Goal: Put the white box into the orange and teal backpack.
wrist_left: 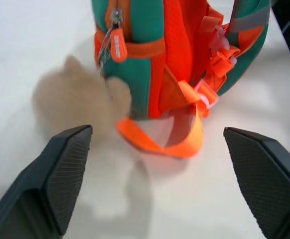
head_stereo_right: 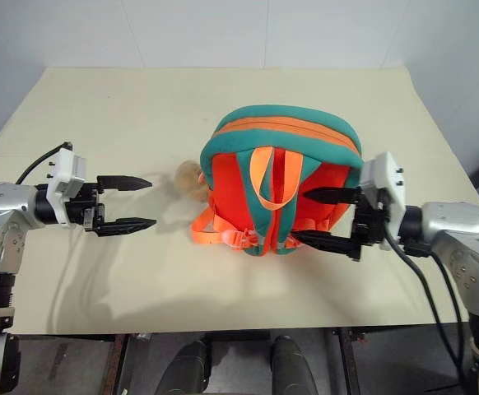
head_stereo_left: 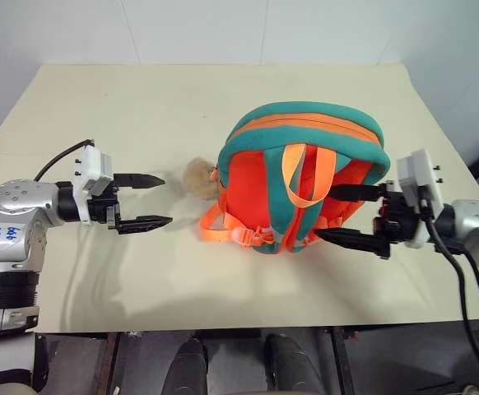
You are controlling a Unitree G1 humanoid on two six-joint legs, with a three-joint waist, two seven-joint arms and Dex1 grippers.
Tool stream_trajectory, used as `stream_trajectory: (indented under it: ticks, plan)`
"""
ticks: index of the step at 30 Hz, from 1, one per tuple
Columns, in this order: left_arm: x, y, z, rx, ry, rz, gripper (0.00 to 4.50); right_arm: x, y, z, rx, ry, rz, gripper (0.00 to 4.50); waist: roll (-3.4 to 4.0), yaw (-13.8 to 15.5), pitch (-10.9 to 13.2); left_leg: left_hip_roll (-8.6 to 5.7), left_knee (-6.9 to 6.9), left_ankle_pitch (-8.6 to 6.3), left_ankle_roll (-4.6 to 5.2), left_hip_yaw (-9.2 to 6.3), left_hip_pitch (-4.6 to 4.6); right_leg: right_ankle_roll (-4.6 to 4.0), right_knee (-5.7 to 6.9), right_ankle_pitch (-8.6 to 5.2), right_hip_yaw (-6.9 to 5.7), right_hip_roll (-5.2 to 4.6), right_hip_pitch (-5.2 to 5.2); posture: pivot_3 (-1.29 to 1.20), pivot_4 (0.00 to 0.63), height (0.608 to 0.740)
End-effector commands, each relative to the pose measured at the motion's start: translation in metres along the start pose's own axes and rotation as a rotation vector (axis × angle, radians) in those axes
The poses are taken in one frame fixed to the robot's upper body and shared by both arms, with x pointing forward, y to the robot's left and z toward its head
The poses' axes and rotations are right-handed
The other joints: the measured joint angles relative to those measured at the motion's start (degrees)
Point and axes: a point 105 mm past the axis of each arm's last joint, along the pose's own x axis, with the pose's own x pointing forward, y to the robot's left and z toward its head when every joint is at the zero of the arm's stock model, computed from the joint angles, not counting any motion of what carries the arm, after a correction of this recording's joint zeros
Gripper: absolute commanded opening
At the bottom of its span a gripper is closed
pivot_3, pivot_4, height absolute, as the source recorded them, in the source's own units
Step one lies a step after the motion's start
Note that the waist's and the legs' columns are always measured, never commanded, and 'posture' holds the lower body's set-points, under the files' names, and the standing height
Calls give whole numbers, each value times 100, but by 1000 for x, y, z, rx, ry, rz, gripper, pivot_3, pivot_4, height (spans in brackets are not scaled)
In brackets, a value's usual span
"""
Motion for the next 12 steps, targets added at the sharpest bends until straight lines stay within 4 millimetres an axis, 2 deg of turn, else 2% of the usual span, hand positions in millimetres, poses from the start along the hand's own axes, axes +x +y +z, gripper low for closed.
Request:
stream_trajectory:
  ticks: [1, 6, 12]
  plan:
    - [-15, -4, 9, 48, -33, 58, 4500, -34, -18, -3, -77, 22, -112, 4466, 0, -1, 0, 0, 0, 0, 0, 1, 3, 1, -5, 0, 0, -2, 5, 0, 150, 740]
    - [-26, -8, 1, 41, -16, 96, 4500, -56, -27, -27, -149, 163, -122, 4466, 0, -7, 0, 0, -2, -1, 1, 2, 5, 1, -5, 1, 0, -3, 5, 0, 150, 740]
    - [-28, -5, -2, 36, -12, 112, 4500, -67, -33, -26, -135, 189, -123, 4466, 2, -31, 1, 0, 1, -1, 1, 9, 11, -2, -4, 5, 3, -3, 5, 0, 150, 740]
